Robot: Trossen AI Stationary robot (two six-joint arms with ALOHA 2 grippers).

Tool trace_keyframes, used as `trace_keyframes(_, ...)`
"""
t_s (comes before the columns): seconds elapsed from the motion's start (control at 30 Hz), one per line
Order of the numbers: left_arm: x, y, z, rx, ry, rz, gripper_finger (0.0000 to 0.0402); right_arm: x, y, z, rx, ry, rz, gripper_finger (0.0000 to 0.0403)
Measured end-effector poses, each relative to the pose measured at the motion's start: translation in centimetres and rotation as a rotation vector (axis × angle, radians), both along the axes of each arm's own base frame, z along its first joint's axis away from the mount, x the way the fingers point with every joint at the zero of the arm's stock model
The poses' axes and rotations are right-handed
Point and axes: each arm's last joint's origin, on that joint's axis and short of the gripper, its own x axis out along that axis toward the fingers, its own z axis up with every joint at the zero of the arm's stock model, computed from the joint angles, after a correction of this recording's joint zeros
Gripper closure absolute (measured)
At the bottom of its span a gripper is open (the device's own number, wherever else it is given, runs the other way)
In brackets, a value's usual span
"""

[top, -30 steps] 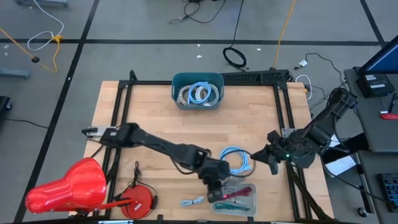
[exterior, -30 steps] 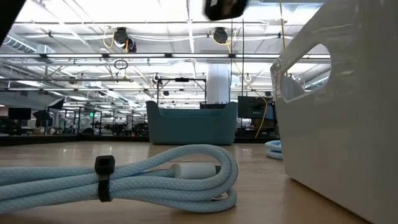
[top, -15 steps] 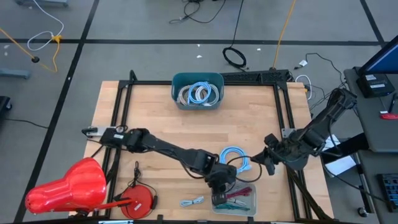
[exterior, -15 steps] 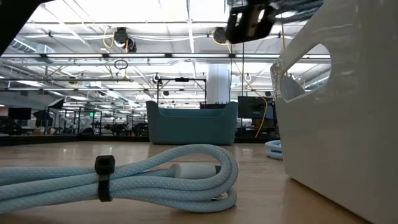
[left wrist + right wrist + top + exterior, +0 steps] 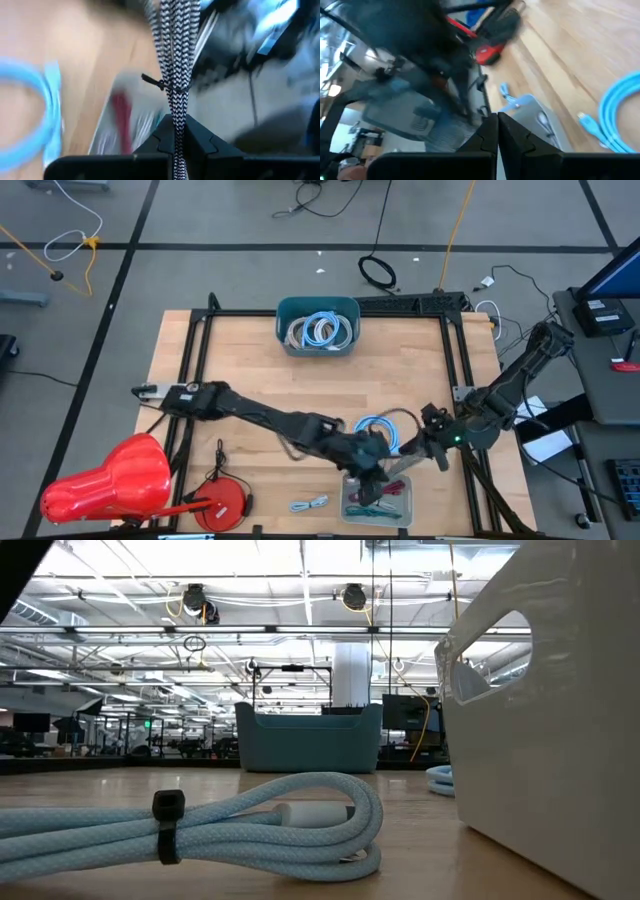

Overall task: Pick & Place USB Port
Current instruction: Put the white patterned charger cable into the gray bin

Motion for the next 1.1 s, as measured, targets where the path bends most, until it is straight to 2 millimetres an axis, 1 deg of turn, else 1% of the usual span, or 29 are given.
trace_keyframes(0.1, -1.5, -0.2, 4.9, 0.017, -0.193, 0.100, 0.0389, 0.0, 0.0, 0.7, 0.009, -0.063, 0.008, 0.0403)
trace_keyframes(0.17, -2.5, -0.4, 7.1, 0.039, -0.280, 0.153, 0.0389, 0.0, -0.1, 1.2, 0.011, -0.113, -0.007, 0.0403)
trace_keyframes(0.2, -2.9, -0.6, 7.5, 0.064, -0.290, 0.185, 0.0389, 0.1, -0.1, 1.6, 0.017, -0.149, -0.019, 0.0403)
trace_keyframes(0.3, -3.3, -0.9, 7.5, 0.122, -0.295, 0.241, 0.0390, 0.3, -0.1, 3.3, 0.037, -0.316, -0.069, 0.0403)
trace_keyframes(0.43, -3.4, -1.0, 8.0, 0.125, -0.328, 0.286, 0.0390, 0.3, -0.2, 6.3, 0.049, -0.604, -0.123, 0.0403)
trace_keyframes(0.53, -3.6, -1.4, 8.3, 0.134, -0.355, 0.318, 0.0390, 0.0, -0.6, 7.5, 0.046, -0.729, -0.145, 0.0392)
trace_keyframes(0.6, -3.6, -1.7, 8.3, 0.150, -0.369, 0.342, 0.0390, 0.0, -0.8, 7.7, 0.002, -0.763, -0.148, 0.0371)
trace_keyframes(0.67, -3.6, -1.9, 8.5, 0.158, -0.395, 0.358, 0.0390, 0.0, -0.8, 7.7, -0.043, -0.770, -0.146, 0.0341)
trace_keyframes(0.87, -3.2, -1.1, 8.8, 0.154, -0.426, 0.375, 0.0390, 0.2, -0.7, 7.6, -0.035, -0.764, -0.160, 0.0233)
trace_keyframes(0.93, -3.1, -0.9, 8.8, 0.163, -0.431, 0.380, 0.0390, 0.2, -0.8, 7.6, -0.038, -0.754, -0.184, 0.0204)
trace_keyframes(1.03, -3.2, -0.8, 9.5, 0.173, -0.477, 0.393, 0.0390, 0.2, -0.8, 7.7, -0.033, -0.754, -0.194, 0.0170)
trace_keyframes(1.1, -3.3, -0.7, 10.4, 0.172, -0.533, 0.416, 0.0390, 0.2, -0.8, 7.7, -0.031, -0.757, -0.190, 0.0154)
